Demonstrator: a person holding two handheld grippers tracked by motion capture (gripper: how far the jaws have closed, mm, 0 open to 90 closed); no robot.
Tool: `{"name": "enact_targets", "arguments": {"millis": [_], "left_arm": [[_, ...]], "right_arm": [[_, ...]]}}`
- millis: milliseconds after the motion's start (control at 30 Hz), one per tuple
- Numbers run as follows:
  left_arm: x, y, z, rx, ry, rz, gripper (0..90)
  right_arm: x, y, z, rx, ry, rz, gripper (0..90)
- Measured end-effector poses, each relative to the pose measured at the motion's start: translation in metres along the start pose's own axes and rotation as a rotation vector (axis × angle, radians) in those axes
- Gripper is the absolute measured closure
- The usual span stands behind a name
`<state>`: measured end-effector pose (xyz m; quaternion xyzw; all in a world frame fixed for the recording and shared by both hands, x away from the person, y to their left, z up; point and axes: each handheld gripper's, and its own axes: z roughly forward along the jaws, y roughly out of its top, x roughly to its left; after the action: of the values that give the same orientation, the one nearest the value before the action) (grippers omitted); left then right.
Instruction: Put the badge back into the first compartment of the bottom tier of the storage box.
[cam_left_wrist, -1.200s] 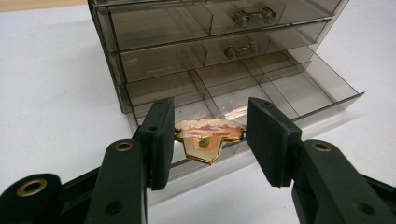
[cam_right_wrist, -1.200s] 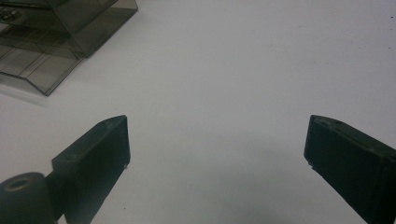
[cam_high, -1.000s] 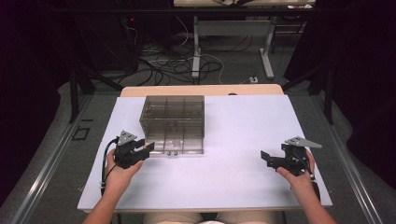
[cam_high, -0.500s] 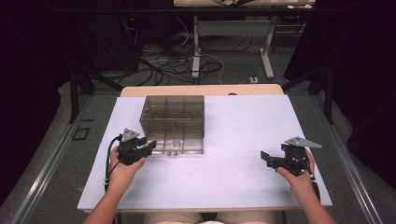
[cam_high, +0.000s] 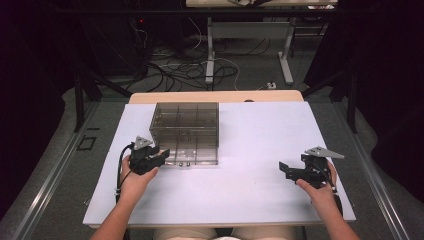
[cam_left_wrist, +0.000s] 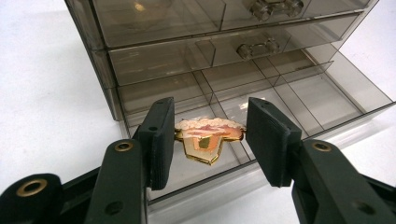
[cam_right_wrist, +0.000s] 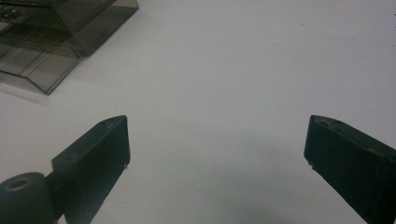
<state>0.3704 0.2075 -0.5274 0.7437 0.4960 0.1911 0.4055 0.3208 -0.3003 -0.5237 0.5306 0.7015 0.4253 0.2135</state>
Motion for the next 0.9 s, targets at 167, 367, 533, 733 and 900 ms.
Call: {"name": "enact_targets", "arguments": {"millis": [167, 367, 533, 733, 900], "left_arm": [[0.001, 0.0, 0.004, 0.013, 0.003, -0.005, 53.0], [0.001, -0.001, 0.009, 0.023, 0.005, -0.003, 53.0], [0.002, -0.002, 0.01, 0.034, 0.01, -0.001, 53.0], [0.003, -0.004, 0.011, 0.035, 0.014, -0.001, 53.0], [0.004, -0.005, 0.012, 0.038, 0.018, 0.001, 53.0]], "right_arm": [[0.0, 0.0, 0.0, 0.0, -0.002, 0.007, 6.4], [0.001, 0.0, 0.001, 0.0, -0.001, 0.009, 6.4], [0.0, -0.001, 0.001, 0.001, -0.008, 0.009, 6.4], [0.001, 0.0, 0.001, 0.003, -0.003, 0.006, 6.4], [0.001, 0.0, 0.001, 0.002, -0.001, 0.007, 6.4]]}}
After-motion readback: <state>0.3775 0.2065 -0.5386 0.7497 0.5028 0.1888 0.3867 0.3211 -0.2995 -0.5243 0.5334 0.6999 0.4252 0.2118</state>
